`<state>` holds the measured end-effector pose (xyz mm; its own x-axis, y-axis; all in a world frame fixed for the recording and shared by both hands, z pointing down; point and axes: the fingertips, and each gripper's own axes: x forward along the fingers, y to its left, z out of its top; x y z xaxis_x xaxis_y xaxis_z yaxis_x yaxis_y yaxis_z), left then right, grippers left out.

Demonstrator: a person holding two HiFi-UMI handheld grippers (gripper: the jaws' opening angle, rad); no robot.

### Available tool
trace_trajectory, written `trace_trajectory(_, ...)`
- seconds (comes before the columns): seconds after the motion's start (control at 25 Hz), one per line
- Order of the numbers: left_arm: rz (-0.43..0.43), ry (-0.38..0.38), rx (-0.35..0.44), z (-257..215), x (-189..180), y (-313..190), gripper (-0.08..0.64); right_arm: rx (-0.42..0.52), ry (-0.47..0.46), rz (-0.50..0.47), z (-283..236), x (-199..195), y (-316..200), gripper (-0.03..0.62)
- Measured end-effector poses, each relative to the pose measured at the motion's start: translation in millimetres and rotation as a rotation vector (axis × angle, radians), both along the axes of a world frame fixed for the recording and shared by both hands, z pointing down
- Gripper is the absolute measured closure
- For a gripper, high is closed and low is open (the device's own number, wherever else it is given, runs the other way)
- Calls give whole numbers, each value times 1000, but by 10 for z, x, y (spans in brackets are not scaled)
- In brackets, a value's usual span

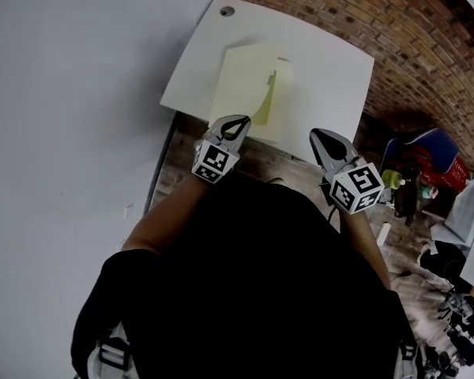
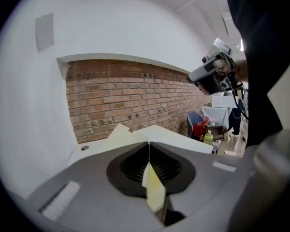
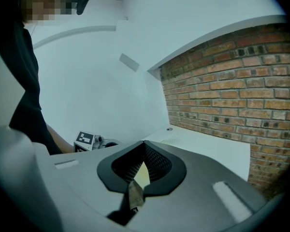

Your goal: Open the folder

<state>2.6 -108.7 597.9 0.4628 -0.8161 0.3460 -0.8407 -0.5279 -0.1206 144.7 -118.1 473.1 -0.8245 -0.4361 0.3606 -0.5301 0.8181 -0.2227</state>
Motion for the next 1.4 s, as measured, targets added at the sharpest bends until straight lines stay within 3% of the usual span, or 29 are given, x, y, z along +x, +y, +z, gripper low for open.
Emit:
trace_trajectory(0.68,-201,179,38,-266,-662,57,554,-6,35,-85,201,-364,-53,591)
trace_trajectory(0.88,-283,291,33,-320,-903,91,554,-22,54,-103,299,-431,-101,591)
trace_trajectory(1.24,-385,341,23,-291,-1253,135,554,-58,45,-126,372,-587,-175,591)
trace_trajectory(1.4,-456,428,26,-293,-1490,162,554,-56,45,-136,367,-655,-202,591)
